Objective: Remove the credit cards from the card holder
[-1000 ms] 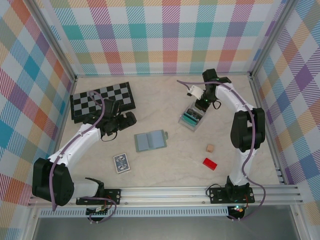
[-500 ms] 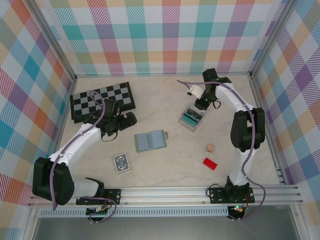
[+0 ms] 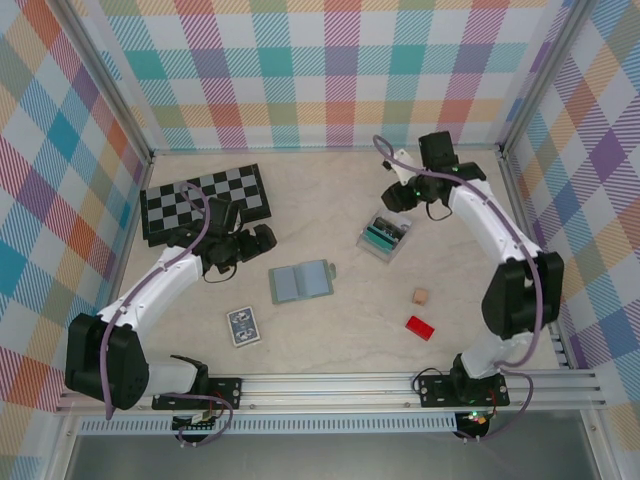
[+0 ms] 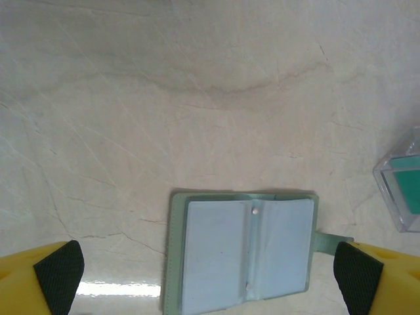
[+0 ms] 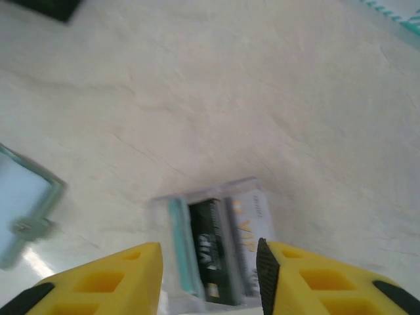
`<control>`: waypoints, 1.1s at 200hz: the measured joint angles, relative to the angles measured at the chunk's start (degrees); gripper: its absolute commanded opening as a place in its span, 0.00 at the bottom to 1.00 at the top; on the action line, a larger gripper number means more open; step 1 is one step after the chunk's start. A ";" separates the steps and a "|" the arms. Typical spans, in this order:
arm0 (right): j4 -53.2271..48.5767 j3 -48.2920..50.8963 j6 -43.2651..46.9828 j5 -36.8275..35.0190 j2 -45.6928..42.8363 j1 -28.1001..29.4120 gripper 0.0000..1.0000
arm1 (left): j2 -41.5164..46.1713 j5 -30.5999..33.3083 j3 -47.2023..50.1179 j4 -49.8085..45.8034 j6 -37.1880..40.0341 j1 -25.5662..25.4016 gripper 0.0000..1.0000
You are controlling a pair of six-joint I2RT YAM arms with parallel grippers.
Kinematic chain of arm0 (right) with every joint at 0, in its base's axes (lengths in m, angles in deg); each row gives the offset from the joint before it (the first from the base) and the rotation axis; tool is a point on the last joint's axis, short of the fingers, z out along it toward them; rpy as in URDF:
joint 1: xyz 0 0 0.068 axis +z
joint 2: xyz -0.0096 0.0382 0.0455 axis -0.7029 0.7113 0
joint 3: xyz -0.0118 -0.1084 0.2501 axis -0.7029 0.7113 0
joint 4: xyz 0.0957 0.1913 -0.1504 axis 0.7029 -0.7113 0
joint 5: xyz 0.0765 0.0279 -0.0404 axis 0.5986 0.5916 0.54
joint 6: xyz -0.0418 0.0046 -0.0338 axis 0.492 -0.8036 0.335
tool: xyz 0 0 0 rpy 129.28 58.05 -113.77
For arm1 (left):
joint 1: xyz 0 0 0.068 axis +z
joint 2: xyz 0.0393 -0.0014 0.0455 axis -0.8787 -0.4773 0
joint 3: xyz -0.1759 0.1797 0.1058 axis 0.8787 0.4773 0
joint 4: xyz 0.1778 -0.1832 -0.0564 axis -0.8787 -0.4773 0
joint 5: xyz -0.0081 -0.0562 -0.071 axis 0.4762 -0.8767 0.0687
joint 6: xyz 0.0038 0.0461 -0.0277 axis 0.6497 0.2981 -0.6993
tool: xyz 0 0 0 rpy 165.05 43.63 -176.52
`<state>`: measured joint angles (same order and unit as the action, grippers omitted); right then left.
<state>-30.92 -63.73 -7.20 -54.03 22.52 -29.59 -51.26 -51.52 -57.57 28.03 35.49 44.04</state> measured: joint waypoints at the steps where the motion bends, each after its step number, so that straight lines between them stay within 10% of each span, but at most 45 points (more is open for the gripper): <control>1: 0.20 0.24 -0.35 0.09 -0.24 0.11 0.47 | -0.02 -0.07 0.00 0.00 0.00 0.00 1.00; 97: 13.99 16.63 -28.79 5.33 -7.34 13.97 0.46 | -4.31 -8.37 3.67 4.96 -6.93 -0.22 0.94; 220: 22.95 18.10 -37.57 7.08 8.28 25.53 0.45 | -12.00 -9.97 4.68 8.04 -11.63 -5.42 0.63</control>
<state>-7.97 -45.63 -44.77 -46.95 30.80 -4.06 -63.26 -61.49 -52.89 36.07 23.87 38.62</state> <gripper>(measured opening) 0.453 0.653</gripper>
